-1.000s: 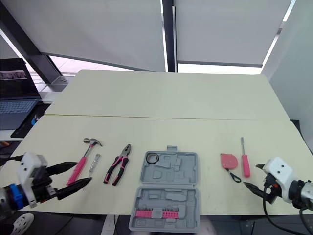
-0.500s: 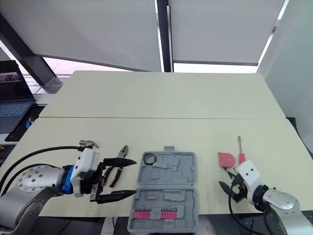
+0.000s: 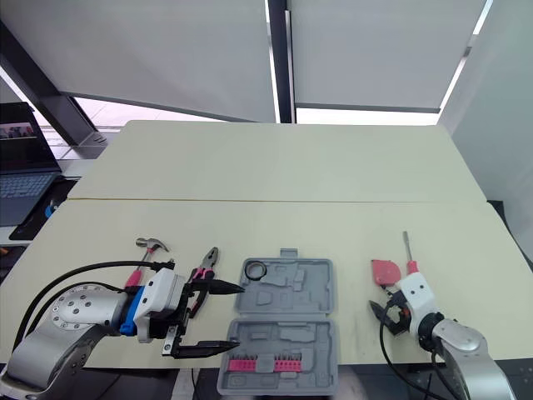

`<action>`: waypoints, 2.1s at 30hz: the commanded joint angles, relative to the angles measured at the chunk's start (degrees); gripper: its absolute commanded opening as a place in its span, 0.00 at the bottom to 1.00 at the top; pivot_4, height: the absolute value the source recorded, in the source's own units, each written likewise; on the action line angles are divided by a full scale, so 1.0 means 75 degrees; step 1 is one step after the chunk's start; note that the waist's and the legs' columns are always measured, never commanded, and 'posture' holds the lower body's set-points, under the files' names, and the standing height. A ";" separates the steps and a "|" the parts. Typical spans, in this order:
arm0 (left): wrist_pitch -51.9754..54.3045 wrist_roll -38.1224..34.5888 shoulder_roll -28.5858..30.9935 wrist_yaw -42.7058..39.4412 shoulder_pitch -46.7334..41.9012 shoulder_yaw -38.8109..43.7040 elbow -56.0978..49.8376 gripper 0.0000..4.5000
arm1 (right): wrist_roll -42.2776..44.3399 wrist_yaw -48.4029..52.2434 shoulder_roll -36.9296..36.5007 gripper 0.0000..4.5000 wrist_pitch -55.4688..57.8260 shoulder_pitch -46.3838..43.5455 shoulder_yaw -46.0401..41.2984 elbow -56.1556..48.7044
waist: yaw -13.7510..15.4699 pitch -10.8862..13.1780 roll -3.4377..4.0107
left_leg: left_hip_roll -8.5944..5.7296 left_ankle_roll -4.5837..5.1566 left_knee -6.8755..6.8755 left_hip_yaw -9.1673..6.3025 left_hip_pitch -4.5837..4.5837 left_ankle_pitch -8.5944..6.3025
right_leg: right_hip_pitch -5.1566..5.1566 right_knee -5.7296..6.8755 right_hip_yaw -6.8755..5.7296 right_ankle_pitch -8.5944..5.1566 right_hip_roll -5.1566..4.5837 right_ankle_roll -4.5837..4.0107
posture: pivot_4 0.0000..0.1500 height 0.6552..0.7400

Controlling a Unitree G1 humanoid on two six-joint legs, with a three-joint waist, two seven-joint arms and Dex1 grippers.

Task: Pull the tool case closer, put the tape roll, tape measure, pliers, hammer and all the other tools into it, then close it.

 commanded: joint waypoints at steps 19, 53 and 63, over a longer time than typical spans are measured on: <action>0.0752 -0.0586 -0.0187 0.0416 -0.0844 -0.0131 -0.0499 1.00 | 0.0044 -0.0206 0.0041 0.00 0.0598 0.0052 0.0278 -0.0495 | 0.0003 -0.0005 -0.0006 | 0.0001 0.0000 0.0001 -0.0004 -0.0001 0.0000 | 0.0000 0.0002 0.0000 0.0000 0.0003 0.0000 | 1.00 1.00; 0.0955 -0.0568 0.0202 0.0587 -0.0228 -0.0269 -0.1338 1.00 | 0.1619 0.0653 -0.1503 0.00 0.2914 0.2081 0.0245 -0.3837 | 0.0017 -0.0002 -0.0002 | -0.0003 0.0001 0.0002 -0.0007 -0.0005 0.0000 | 0.0001 -0.0001 -0.0001 -0.0002 0.0003 0.0003 | 1.00 1.00; 0.0938 -0.0551 0.0177 0.0627 -0.0212 -0.0365 -0.1303 1.00 | 0.2758 0.0854 -0.1968 0.33 0.4404 0.1885 -0.0481 -0.4478 | 0.0022 -0.0002 -0.0003 | -0.0006 0.0001 0.0002 -0.0007 -0.0006 0.0000 | 0.0001 -0.0002 -0.0002 -0.0003 0.0002 0.0004 | 1.00 1.00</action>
